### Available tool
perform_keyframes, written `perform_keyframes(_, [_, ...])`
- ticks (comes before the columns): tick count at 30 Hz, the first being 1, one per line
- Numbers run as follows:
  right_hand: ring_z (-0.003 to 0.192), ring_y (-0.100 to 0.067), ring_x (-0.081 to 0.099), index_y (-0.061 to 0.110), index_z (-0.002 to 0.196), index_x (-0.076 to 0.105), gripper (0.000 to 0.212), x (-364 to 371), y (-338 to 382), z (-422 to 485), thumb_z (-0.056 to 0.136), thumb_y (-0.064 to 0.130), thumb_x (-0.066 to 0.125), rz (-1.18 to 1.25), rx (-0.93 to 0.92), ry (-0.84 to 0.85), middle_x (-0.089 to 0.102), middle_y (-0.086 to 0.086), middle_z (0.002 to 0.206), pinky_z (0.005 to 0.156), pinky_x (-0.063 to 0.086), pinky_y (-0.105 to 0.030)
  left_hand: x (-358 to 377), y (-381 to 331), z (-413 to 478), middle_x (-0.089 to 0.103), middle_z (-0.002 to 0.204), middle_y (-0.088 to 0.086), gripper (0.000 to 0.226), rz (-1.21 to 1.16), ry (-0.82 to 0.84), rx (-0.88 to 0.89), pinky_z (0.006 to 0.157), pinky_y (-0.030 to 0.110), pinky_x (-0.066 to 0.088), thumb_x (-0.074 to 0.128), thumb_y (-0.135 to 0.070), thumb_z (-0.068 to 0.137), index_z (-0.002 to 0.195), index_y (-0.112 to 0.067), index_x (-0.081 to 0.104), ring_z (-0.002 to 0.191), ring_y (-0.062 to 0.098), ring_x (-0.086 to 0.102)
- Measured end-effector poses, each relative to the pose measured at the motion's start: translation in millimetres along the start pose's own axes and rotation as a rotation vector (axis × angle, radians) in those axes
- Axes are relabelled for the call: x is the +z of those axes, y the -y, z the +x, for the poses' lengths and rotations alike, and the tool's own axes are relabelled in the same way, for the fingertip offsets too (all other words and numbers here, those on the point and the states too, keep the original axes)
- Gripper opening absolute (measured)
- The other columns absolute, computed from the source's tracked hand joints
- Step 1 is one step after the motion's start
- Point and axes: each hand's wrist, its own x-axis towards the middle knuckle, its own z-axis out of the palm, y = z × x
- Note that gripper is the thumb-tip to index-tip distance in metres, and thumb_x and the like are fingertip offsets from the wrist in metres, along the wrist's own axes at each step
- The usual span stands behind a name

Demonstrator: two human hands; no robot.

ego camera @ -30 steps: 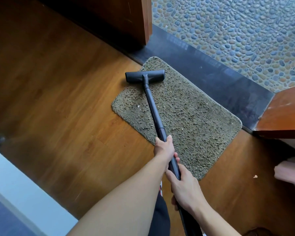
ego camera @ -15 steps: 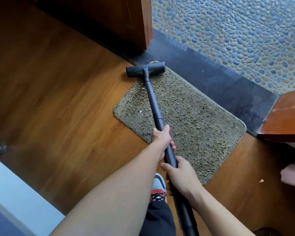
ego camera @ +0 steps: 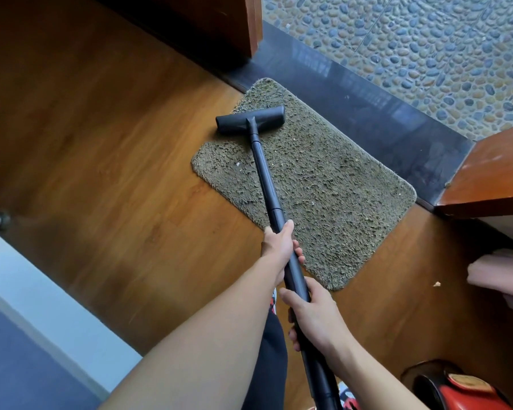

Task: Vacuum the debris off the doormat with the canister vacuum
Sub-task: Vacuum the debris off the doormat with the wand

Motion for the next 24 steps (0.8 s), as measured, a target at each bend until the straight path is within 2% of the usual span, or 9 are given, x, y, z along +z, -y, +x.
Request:
perform_keyframes(8, [0.042, -0.023, 0.059, 0.034, 0.108, 0.056, 0.014, -24.7, -61.8, -36.1, 0.094, 0.033, 0.06, -0.12, 0.009, -0.038, 0.065, -0.005, 0.065, 0.041, 0.05, -0.032, 11.7, 73.4, -43.8, 0.048, 0.073, 0.007, 0.032, -0.005, -0.025, -0.003, 0.042, 0.024, 0.047, 0.052, -0.033, 0.103, 0.122, -0.01, 0.043, 0.046, 0.013, 0.048])
perform_keyframes(9, [0.045, -0.022, 0.061, 0.037, 0.108, 0.057, 0.016, -27.6, -70.2, -39.5, 0.093, 0.036, 0.061, -0.151, 0.011, -0.048, 0.066, -0.003, 0.068, 0.045, 0.054, -0.035, 13.0, 81.8, -48.3, 0.049, 0.074, 0.007, 0.032, -0.006, -0.032, -0.01, 0.042, 0.024, 0.047, 0.052, -0.034, 0.103, 0.123, -0.009, 0.043, 0.046, 0.013, 0.049])
perform_keyframes(11, [0.058, -0.018, 0.066, 0.042, 0.111, 0.057, 0.021, -32.2, -82.8, -44.6, 0.09, 0.042, 0.062, -0.241, 0.009, -0.066, 0.069, 0.0, 0.075, 0.063, 0.062, -0.04, 14.8, 96.1, -54.1, 0.05, 0.076, 0.008, 0.036, 0.0, -0.042, -0.028, 0.043, 0.025, 0.048, 0.051, -0.036, 0.103, 0.127, -0.01, 0.043, 0.046, 0.013, 0.05])
perform_keyframes(12, [0.064, -0.017, 0.068, 0.043, 0.113, 0.057, 0.024, -33.6, -86.5, -46.6, 0.089, 0.044, 0.062, -0.269, 0.009, -0.075, 0.069, 0.002, 0.078, 0.071, 0.062, -0.039, 15.4, 101.3, -55.1, 0.05, 0.076, 0.008, 0.04, 0.005, -0.048, -0.034, 0.044, 0.025, 0.048, 0.051, -0.037, 0.102, 0.132, -0.011, 0.041, 0.045, 0.012, 0.051])
perform_keyframes(14, [0.071, -0.016, 0.07, 0.041, 0.114, 0.057, 0.026, -34.7, -88.8, -48.0, 0.089, 0.044, 0.062, -0.286, 0.004, -0.091, 0.07, 0.002, 0.081, 0.076, 0.061, -0.038, 16.4, 106.8, -53.4, 0.052, 0.075, 0.007, 0.049, 0.019, -0.072, -0.033, 0.044, 0.025, 0.048, 0.051, -0.039, 0.102, 0.142, -0.014, 0.036, 0.042, 0.011, 0.052])
perform_keyframes(21, [0.07, -0.02, 0.068, 0.048, 0.116, 0.057, 0.028, -26.9, -60.1, -30.6, 0.088, 0.045, 0.061, -0.26, -0.013, -0.076, 0.069, 0.002, 0.082, 0.075, 0.062, -0.043, 15.2, 72.9, -33.2, 0.05, 0.074, 0.006, 0.055, 0.088, -0.113, -0.005, 0.039, 0.021, 0.045, 0.047, -0.039, 0.103, 0.149, -0.012, 0.031, 0.043, 0.011, 0.049])
perform_keyframes(22, [0.067, -0.02, 0.068, 0.047, 0.115, 0.058, 0.028, -25.0, -52.0, -26.9, 0.088, 0.044, 0.061, -0.252, -0.018, -0.07, 0.069, 0.002, 0.081, 0.071, 0.062, -0.041, 14.0, 64.7, -28.4, 0.05, 0.074, 0.006, 0.055, 0.096, -0.117, -0.001, 0.039, 0.022, 0.045, 0.047, -0.04, 0.103, 0.149, -0.012, 0.031, 0.043, 0.01, 0.049])
perform_keyframes(24, [0.051, -0.02, 0.066, 0.042, 0.113, 0.059, 0.022, -20.4, -33.5, -19.6, 0.092, 0.038, 0.06, -0.208, -0.029, -0.05, 0.069, 0.0, 0.076, 0.052, 0.057, -0.033, 10.6, 47.0, -19.8, 0.051, 0.075, 0.005, 0.055, 0.118, -0.122, 0.01, 0.04, 0.022, 0.046, 0.047, -0.041, 0.103, 0.148, -0.013, 0.032, 0.043, 0.01, 0.049])
